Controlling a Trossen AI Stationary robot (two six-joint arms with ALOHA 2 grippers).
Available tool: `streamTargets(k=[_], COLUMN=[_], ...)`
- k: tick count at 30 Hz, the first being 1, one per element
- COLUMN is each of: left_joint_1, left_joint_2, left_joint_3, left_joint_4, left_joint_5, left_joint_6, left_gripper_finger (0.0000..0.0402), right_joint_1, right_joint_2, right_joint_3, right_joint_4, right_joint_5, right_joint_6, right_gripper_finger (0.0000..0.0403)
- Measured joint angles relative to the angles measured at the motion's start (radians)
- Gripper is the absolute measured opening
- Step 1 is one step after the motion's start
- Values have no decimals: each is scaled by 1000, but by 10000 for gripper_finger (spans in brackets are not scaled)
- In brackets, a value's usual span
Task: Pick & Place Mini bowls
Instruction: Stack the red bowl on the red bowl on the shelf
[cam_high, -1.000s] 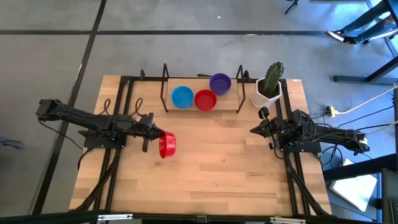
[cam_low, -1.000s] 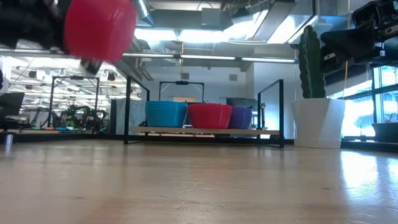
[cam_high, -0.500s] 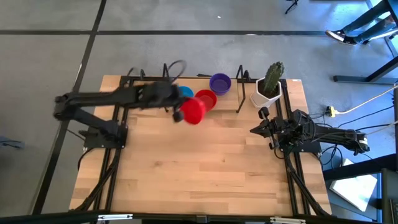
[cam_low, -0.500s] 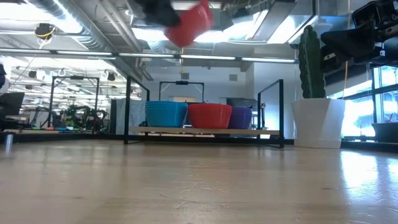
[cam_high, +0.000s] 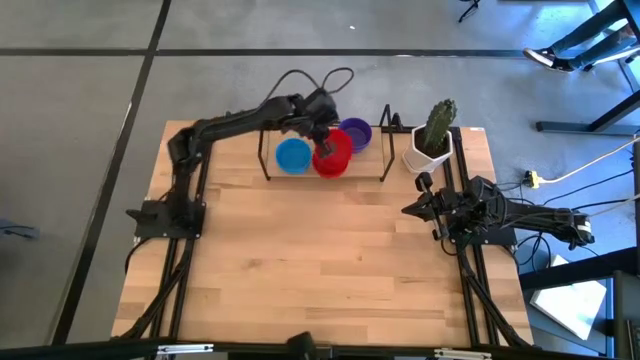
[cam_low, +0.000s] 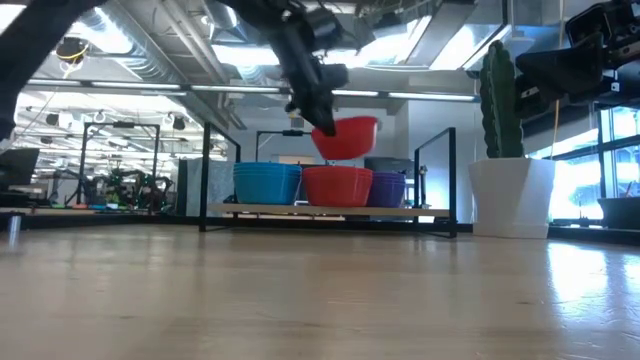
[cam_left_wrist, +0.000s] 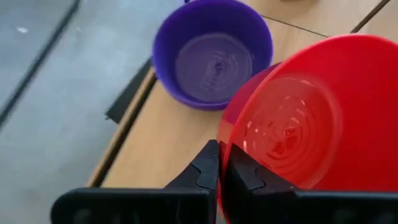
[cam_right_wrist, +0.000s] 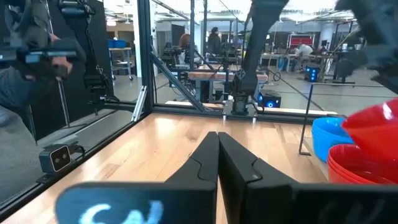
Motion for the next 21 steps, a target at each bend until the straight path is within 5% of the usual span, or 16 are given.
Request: streamTargets(k=[5, 21], left_joint_1=[18, 20], left_joint_2=[87, 112], left_joint_3=[92, 95], left_joint_4=[-57, -124], left_joint_5=[66, 60], left_joint_6=[-1, 5], left_gripper_finger=[3, 3], right_joint_1=[0, 0], right_joint_2=[0, 0], right_joint_3=[0, 0], right_joint_4=[-4, -3], right_joint_5=[0, 0], right_joint_6=[-2, -3], right_gripper_finger=[5, 5])
